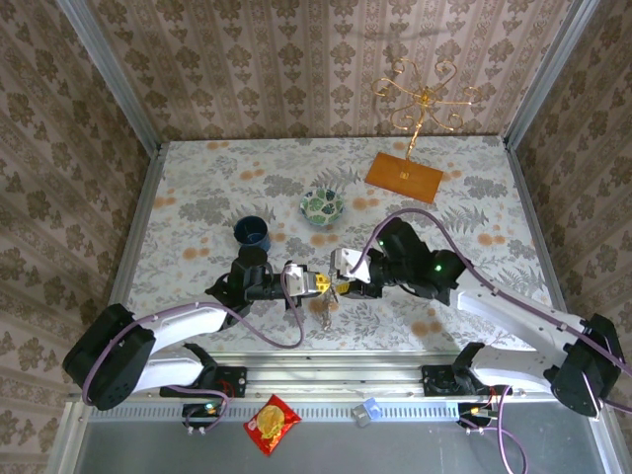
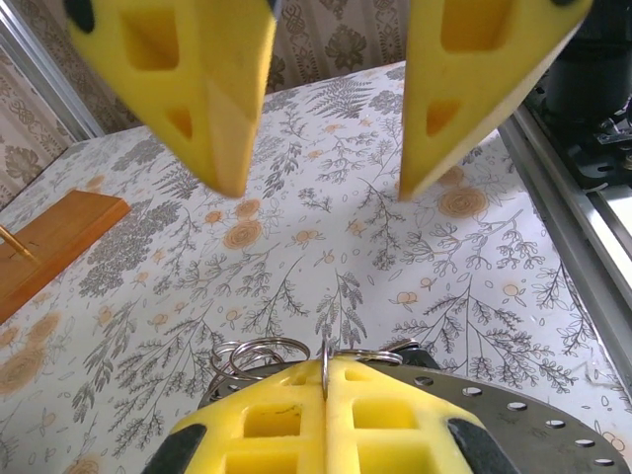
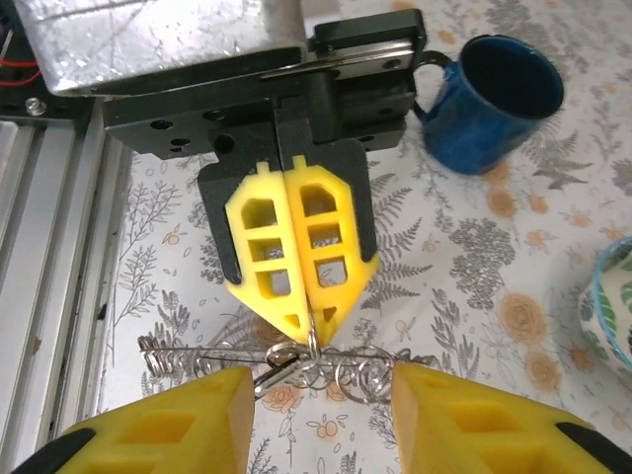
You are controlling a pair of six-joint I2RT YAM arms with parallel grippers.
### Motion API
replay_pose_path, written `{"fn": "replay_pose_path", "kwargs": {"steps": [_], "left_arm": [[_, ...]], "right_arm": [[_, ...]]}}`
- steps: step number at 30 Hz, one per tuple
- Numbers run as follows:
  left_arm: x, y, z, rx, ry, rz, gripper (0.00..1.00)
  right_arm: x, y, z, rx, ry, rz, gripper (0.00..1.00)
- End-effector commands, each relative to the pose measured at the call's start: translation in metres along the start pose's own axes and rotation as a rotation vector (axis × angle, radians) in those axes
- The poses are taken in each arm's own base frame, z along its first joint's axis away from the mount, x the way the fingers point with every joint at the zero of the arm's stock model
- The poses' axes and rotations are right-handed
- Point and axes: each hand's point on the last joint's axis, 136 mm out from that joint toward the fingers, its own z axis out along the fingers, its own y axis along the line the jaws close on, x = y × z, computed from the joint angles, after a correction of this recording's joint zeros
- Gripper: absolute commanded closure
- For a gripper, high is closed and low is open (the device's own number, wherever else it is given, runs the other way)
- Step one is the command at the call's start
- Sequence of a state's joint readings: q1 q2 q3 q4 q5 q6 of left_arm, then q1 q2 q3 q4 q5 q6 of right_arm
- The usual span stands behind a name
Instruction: Put the keys on the keyring
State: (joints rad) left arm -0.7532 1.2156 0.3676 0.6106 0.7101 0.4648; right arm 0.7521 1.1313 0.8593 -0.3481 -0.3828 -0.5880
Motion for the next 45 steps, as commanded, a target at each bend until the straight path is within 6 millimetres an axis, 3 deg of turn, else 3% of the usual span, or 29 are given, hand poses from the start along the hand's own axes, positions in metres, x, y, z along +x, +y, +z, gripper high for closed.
{"fn": "replay_pose_path", "kwargs": {"steps": [1,8,12,20,26,32,38,45], "left_arm": [[-0.006,0.0,-0.001,-0.01,-0.014,0.01,1.0],[-0.008,0.001,-0.001,-0.018,-0.016,0.001,1.0],[-0.008,0.003,-0.002,-0.035,-0.011,-0.013,1.0],[-0.009,0.006,-0.003,-0.055,-0.009,-0.039,1.0],[-0.008,0.006,-0.003,-0.055,-0.01,-0.045,1.0],[-0.008,0.005,-0.003,-0.054,-0.009,-0.047,1.0],[-0.009,0.006,-0.003,-0.059,-0.021,-0.063,1.0],[-0.011,0.012,-0.004,-0.094,-0.035,-0.088,1.0]], "right_arm": [[0.008,-0.004,0.001,0.053,-0.011,0.113,0.58],[0.019,-0.011,0.009,0.131,-0.064,0.233,0.61],[0.015,0.0,0.017,0.062,-0.095,0.288,0.6],[0.025,0.014,0.031,0.013,-0.082,0.311,0.57],[0.036,0.008,0.043,0.043,-0.045,0.298,0.59],[0.036,0.008,0.041,0.059,-0.066,0.259,0.61],[0.035,0.004,0.044,0.086,-0.084,0.225,0.67],[0.036,0.0,0.044,0.101,-0.057,0.197,0.93]]}}
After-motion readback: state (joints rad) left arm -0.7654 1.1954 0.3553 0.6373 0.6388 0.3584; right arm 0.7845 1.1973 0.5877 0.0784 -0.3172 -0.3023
